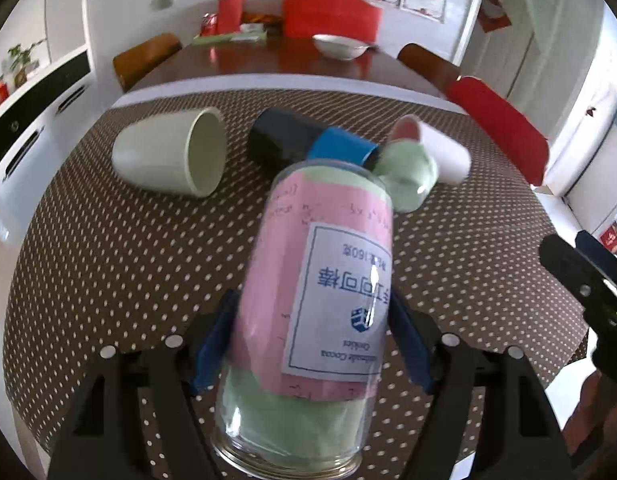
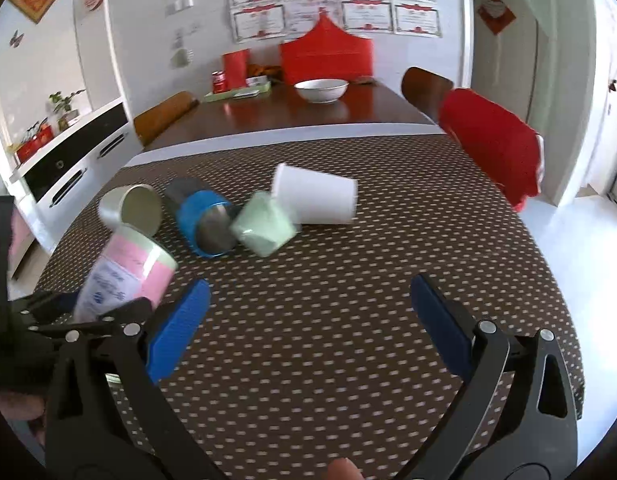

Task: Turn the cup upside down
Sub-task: 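Carry the jar with the left gripper toward the right gripper and set it down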

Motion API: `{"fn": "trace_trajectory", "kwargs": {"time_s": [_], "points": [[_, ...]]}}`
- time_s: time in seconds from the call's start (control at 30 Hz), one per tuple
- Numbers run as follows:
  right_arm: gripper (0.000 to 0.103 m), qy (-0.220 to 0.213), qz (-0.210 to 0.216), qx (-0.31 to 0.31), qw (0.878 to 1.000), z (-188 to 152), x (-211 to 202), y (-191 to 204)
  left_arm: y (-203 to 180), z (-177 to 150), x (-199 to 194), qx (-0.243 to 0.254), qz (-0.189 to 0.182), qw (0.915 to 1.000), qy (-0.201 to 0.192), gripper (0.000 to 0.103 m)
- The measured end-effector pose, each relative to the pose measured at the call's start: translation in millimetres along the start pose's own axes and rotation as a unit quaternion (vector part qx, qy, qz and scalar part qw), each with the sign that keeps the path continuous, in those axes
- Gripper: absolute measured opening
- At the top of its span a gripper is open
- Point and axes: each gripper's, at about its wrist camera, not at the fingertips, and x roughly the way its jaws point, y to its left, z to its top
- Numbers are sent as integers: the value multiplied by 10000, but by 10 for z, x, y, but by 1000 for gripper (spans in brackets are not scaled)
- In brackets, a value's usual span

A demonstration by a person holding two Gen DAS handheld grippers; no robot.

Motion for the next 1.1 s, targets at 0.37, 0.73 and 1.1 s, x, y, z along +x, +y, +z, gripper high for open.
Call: {"fn": "trace_trajectory", "kwargs": {"time_s": [0.37, 0.73, 1.1], "points": [[98, 46, -95, -67, 9999, -62, -51, 240, 48, -169, 145, 70, -168, 9997, 166, 72], [98, -49, -146, 37, 9999, -25, -180, 337, 88, -199, -120, 395, -19, 9992, -100, 73], [98, -137, -49, 30, 9999, 22, -345, 651, 404, -281, -487, 292, -111, 9989, -337, 73]]}}
